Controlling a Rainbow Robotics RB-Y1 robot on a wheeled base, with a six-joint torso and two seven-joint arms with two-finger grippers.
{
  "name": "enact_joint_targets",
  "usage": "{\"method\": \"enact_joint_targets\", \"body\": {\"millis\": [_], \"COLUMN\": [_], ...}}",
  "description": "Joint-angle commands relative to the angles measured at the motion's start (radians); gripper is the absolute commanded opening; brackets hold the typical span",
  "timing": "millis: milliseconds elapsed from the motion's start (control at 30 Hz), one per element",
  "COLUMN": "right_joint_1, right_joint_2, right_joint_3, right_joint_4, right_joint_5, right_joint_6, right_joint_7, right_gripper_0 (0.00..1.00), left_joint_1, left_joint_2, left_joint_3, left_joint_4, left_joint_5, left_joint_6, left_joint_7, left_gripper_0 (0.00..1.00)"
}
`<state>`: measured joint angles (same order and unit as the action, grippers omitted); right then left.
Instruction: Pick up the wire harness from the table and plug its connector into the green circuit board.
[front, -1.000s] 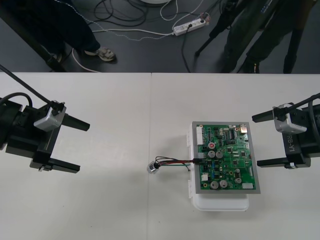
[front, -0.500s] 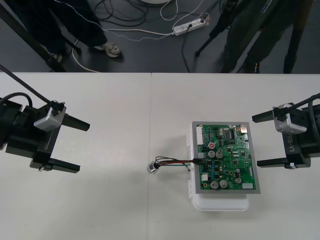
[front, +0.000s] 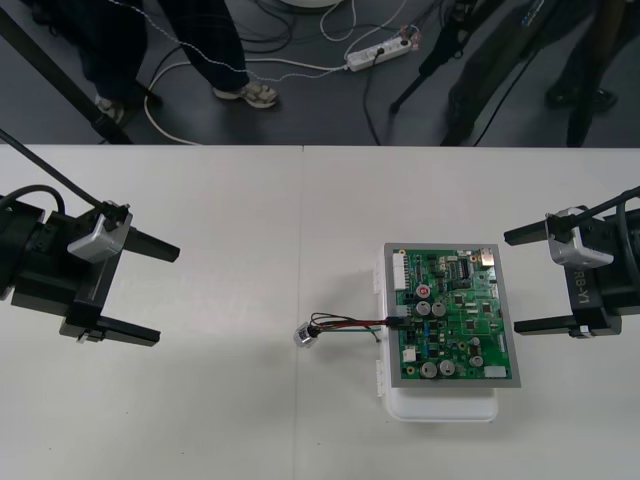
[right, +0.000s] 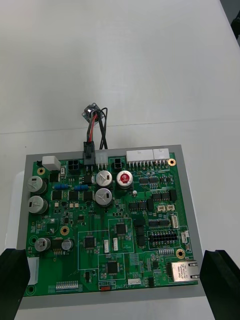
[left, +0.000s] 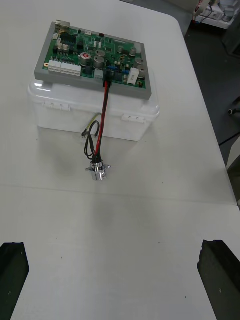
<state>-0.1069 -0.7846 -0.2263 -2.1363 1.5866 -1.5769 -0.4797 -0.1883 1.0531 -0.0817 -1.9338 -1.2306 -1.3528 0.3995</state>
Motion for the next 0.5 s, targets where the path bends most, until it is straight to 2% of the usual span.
{"method": "enact_joint_targets", "body": {"millis": [33, 500], "right_joint_1": [0.012, 0.012], "right_joint_2": [-0.035, -0.035], "right_joint_3": [-0.019, -0.019], "right_joint_4": [-0.005, -0.005], "right_joint_5": [0.006, 0.006], "right_joint_6": [0.006, 0.006], "right_joint_7": [0.032, 0.032], "right_gripper_0": [1.00, 1.00], "left_joint_1": [-0.028, -0.028], "left_joint_2": [-0.002, -0.002], "left_joint_3": [-0.003, -0.003], "left_joint_4": [-0.010, -0.010], "left_joint_5": [-0.003, -0.003], "left_joint_6": [0.038, 0.038], "left_joint_7": [-0.048, -0.048], "left_gripper_0": [1.00, 1.00]}}
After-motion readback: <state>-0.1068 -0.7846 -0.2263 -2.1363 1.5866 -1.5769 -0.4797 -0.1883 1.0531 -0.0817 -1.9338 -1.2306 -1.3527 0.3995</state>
